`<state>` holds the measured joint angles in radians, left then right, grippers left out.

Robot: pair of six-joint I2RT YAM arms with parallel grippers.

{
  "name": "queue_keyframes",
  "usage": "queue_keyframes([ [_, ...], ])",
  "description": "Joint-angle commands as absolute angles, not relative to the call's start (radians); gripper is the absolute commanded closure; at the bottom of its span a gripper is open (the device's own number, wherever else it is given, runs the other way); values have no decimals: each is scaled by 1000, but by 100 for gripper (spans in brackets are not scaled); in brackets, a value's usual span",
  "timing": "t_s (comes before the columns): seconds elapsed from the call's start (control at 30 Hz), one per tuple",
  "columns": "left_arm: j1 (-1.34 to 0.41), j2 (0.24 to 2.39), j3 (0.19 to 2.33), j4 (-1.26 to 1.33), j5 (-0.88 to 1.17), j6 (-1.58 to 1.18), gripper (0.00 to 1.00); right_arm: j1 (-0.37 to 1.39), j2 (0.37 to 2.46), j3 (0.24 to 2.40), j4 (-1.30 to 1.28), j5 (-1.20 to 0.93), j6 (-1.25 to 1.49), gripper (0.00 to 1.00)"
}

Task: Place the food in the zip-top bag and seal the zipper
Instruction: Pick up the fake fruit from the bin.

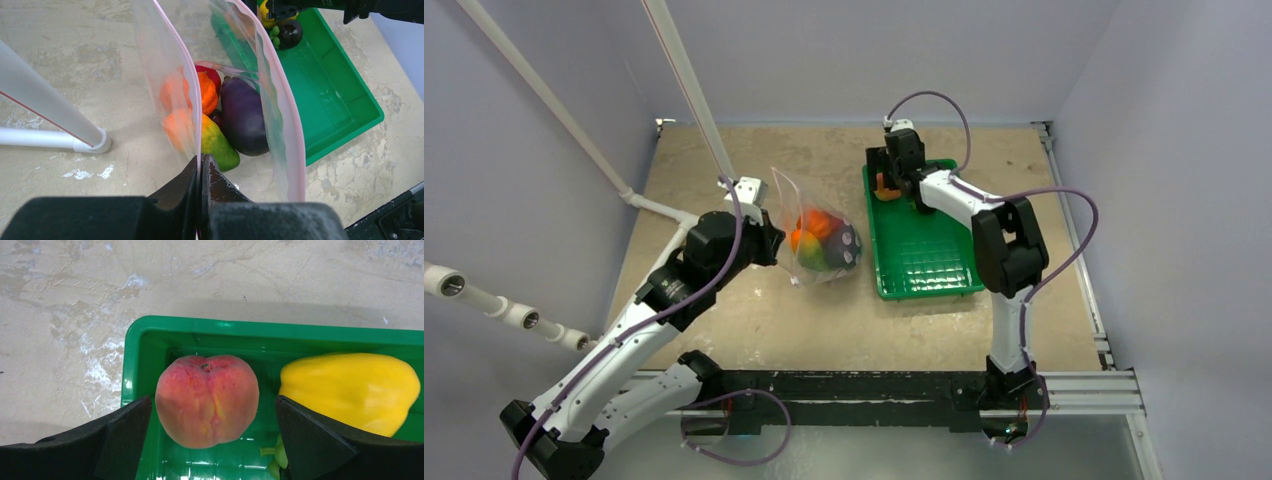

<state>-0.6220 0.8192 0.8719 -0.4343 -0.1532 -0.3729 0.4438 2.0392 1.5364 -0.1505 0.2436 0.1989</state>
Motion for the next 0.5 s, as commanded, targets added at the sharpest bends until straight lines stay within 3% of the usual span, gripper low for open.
queue_keyframes([
  [0.0,-618,823,870,-416,-156,-351,100,435,2053,1601,-109,230,202,5],
  [0.23,-619,821,868,-416,-160,-351,100,428,2095,1617,-108,223,216,15],
  [0.47,-618,819,868,-413,-158,-351,100,427,2053,1598,-121,237,224,43],
])
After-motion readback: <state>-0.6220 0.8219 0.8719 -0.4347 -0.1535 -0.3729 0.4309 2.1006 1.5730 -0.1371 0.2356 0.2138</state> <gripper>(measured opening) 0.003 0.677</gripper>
